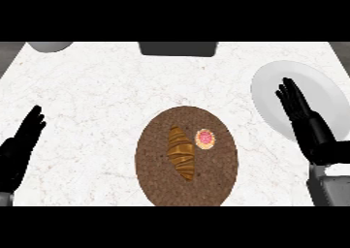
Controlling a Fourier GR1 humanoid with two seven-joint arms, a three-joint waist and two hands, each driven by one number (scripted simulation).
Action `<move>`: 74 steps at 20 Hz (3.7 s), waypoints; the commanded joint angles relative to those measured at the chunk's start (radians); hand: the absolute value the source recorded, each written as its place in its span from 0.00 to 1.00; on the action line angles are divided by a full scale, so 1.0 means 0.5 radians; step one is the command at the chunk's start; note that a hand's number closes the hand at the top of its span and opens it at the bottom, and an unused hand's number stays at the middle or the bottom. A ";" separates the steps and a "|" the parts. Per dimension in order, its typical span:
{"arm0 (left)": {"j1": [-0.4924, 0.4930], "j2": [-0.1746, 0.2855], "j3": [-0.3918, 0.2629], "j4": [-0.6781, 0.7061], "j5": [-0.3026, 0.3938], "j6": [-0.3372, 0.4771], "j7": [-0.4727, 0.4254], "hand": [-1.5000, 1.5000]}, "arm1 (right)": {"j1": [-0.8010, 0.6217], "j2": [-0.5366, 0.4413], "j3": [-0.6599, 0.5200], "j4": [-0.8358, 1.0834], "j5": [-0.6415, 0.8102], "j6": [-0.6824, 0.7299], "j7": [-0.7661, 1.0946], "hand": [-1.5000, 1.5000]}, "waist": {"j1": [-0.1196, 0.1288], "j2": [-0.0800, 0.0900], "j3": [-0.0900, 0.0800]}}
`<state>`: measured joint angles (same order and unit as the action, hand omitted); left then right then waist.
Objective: Pick the croissant from the placemat and place it in the plate
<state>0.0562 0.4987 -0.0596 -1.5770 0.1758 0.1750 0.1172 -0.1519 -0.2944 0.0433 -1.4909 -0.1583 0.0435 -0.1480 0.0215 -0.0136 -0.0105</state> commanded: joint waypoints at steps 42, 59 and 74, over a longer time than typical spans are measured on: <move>-0.501 -0.436 0.030 0.450 -0.104 -0.121 0.031 0.50 | -0.866 0.094 0.859 0.675 1.405 0.766 -0.318 0.00 | -0.046 0.027 0.020; -0.471 -0.499 0.142 0.403 -0.202 -0.222 0.053 0.50 | -0.959 0.460 0.828 0.877 1.913 0.891 -0.127 0.00 | -0.032 0.028 0.021; -0.504 -0.512 0.207 0.348 -0.222 -0.301 0.139 0.50 | -0.982 0.587 1.018 1.220 2.196 0.798 -0.438 1.00 | -0.021 0.031 0.021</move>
<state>-0.1926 0.2378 0.0394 -1.3920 0.0663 0.0346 0.1728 -0.6646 -0.0206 0.4970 -0.9496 0.9188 0.4669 -0.2865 0.0063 -0.0052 -0.0015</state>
